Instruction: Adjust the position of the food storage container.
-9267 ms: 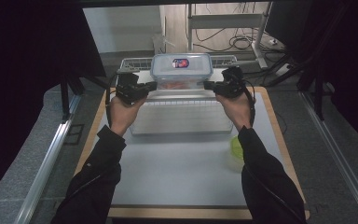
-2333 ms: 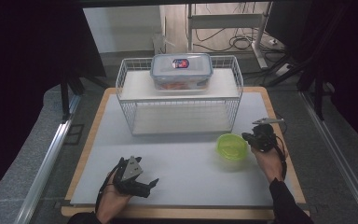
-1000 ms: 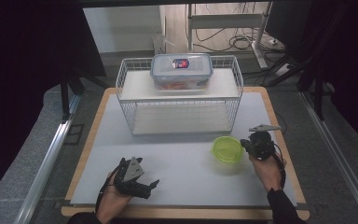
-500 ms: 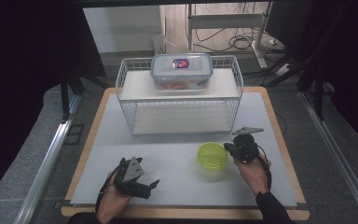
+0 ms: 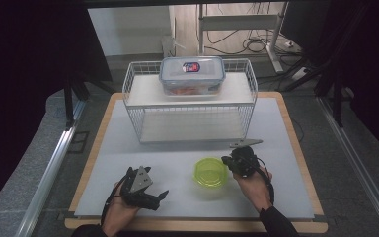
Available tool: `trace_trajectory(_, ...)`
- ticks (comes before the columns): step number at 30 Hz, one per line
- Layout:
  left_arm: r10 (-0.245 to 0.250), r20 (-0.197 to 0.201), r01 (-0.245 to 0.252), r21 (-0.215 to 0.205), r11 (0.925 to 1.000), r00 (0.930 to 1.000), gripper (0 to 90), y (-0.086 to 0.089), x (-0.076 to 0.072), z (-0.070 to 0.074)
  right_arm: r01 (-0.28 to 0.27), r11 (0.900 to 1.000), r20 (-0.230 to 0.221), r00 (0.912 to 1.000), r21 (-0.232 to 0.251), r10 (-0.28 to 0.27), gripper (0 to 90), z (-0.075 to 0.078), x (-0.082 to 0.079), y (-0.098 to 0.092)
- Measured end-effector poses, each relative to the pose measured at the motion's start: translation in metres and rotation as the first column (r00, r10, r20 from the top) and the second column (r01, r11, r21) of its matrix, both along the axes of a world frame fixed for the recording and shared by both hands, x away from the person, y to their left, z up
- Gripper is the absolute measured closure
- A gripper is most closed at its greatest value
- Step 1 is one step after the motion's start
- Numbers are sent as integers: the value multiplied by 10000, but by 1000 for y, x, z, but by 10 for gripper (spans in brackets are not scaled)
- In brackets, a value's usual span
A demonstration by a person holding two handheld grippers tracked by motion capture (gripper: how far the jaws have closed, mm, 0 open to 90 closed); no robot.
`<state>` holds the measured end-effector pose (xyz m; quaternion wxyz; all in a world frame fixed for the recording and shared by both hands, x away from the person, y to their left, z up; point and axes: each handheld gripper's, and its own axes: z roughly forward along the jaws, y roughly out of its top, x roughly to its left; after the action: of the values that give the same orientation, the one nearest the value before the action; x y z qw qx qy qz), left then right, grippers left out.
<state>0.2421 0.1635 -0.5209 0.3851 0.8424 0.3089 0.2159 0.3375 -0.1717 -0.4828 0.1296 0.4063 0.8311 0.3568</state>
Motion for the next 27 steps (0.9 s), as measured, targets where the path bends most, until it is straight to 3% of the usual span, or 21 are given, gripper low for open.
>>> trace_trajectory(9,0,-27,0,37,10000,10000,35,0,0,0,-552,9983,-56,9985,174,554,897,-3,-9,25)
trace_trajectory(13,-10,-31,11,71,10000,10000,35,0,-1,1,-835,9965,132,9964,77,833,896,-4,-10,32)
trace_trajectory(19,33,-39,-33,66,10000,10000,35,2,-1,1,-927,9956,429,9948,99,922,849,-1,-8,21)
trace_trajectory(22,56,-88,-55,76,10000,9999,35,3,-2,2,-947,9955,684,9932,97,938,782,3,-9,13)
trace_trajectory(27,60,-126,-59,108,9999,9999,35,5,-3,2,-974,9944,715,9930,412,943,651,4,-12,-2)
